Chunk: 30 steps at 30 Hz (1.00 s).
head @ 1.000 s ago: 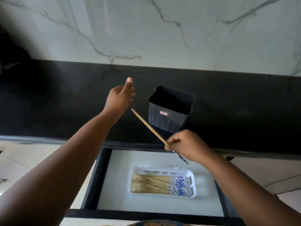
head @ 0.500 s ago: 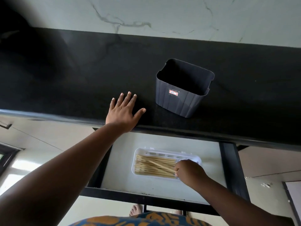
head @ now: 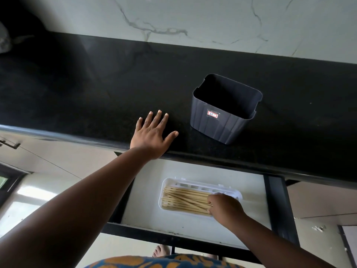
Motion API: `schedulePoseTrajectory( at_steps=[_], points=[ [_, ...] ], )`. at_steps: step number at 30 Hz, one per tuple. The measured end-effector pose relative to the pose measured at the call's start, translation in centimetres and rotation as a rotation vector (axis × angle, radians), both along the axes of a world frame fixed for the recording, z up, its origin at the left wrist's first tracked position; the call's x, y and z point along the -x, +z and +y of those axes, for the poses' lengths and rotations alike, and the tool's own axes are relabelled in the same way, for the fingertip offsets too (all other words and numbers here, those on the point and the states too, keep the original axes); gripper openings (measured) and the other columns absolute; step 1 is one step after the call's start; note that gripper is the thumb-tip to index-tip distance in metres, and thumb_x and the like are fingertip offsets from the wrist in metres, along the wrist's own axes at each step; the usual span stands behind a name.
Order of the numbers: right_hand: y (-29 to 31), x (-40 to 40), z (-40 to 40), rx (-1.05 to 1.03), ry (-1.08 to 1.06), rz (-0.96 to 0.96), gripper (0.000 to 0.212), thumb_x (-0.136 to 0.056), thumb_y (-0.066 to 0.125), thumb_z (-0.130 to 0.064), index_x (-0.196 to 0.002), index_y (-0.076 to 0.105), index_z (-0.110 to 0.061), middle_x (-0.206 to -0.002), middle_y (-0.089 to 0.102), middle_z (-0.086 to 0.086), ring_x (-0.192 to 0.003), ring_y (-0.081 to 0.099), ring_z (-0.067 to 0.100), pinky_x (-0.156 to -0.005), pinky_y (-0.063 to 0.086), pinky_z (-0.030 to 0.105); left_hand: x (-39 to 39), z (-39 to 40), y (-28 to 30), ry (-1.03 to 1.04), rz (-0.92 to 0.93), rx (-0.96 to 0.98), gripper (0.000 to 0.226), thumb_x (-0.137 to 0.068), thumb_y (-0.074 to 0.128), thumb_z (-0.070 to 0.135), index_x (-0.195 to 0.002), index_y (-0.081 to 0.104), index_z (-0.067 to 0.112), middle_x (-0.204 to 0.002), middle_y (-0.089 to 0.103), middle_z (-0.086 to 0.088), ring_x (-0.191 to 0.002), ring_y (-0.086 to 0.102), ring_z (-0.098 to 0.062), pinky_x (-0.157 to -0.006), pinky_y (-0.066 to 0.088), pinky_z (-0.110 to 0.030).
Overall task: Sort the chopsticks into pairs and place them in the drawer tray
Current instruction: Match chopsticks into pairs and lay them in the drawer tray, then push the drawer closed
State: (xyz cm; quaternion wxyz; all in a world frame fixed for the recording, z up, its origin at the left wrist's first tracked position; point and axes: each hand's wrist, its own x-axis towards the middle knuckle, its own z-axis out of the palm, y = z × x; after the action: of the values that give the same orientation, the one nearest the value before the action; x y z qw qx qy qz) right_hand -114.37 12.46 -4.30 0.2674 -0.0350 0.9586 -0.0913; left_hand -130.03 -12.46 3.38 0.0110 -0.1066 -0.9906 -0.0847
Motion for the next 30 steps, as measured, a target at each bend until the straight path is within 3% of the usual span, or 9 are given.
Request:
schedulePoseTrajectory(
  at_steps=[7,10,12,16,19,25,30],
  points=[
    [1.2,-0.4,-0.1,-0.044,-0.018,0.111,0.019,-0.094,0.051,-0.02,-0.104,0.068,-0.019,-0.101,0.07,-0.004,-0.094,0.066,0.015,-0.086,0.05,0.024,0.1,0.0,0.1,-0.022,-0.018,0.017,0.084,-0.085,0.003,0.076,-0.154,0.007,0.027,-0.163,0.001,0.001,-0.149,-0.006,-0.022,-0.119,-0.003,-0.045],
    [2.3,-1.2,-0.2,-0.019,-0.124,0.206,0.024,-0.089,0.047,-0.02,-0.094,0.07,-0.024,-0.096,0.07,-0.006,-0.095,0.063,0.015,-0.064,0.047,0.02,0.0,0.0,0.4,-0.029,-0.045,0.021,0.082,-0.088,0.007,0.073,-0.154,0.007,0.025,-0.164,0.0,-0.002,-0.149,-0.007,-0.024,-0.119,-0.005,-0.046],
    [3.2,-2.0,-0.2,0.019,-0.172,0.251,0.022,-0.087,0.047,-0.023,-0.092,0.068,-0.028,-0.094,0.065,-0.008,-0.093,0.058,0.013,-0.054,0.035,0.017,-0.2,-0.1,0.6,-0.044,-0.072,0.026,0.08,-0.09,0.01,0.07,-0.154,0.006,0.023,-0.164,-0.001,-0.004,-0.149,-0.007,-0.024,-0.12,-0.005,-0.045],
    [5.1,-3.9,-0.2,0.018,-0.196,0.324,0.02,-0.086,0.047,-0.027,-0.089,0.066,-0.031,-0.089,0.06,-0.006,-0.069,0.049,0.011,-0.047,0.026,0.016,-2.1,-1.0,0.7,-0.075,-0.108,0.029,0.076,-0.093,0.011,0.066,-0.154,0.002,0.023,-0.163,-0.004,-0.004,-0.149,-0.009,-0.024,-0.12,-0.005,-0.043],
    [6.4,-5.5,-0.2,0.016,-0.179,0.393,0.02,-0.088,0.046,-0.028,-0.086,0.066,-0.029,-0.083,0.057,-0.007,-0.066,0.052,0.014,-0.044,0.026,0.018,-5.2,-1.8,0.7,-0.079,-0.142,0.042,0.08,-0.092,0.014,0.069,-0.153,-0.005,0.02,-0.162,-0.011,-0.004,-0.148,-0.015,-0.023,-0.118,-0.008,-0.041],
    [8.7,-9.2,0.1,0.121,-0.116,0.552,0.024,-0.096,0.047,-0.039,-0.099,0.066,-0.025,-0.093,0.064,-0.005,-0.087,0.063,0.019,-0.062,0.045,0.028,-14.7,-1.7,0.1,-0.042,-0.164,0.034,0.089,-0.087,0.009,0.075,-0.152,-0.011,0.018,-0.16,-0.02,-0.004,-0.145,-0.022,-0.021,-0.117,-0.012,-0.041],
    [9.6,-15.5,1.4,0.126,-0.036,0.681,0.03,-0.096,0.047,-0.039,-0.116,0.063,-0.022,-0.112,0.065,-0.001,-0.103,0.06,0.023,-0.076,0.049,0.033,-24.4,-0.9,-1.5,-0.049,-0.107,0.06,0.09,-0.08,-0.005,0.078,-0.147,-0.021,0.02,-0.156,-0.026,-0.003,-0.139,-0.033,-0.023,-0.115,-0.019,-0.041]
  ],
)
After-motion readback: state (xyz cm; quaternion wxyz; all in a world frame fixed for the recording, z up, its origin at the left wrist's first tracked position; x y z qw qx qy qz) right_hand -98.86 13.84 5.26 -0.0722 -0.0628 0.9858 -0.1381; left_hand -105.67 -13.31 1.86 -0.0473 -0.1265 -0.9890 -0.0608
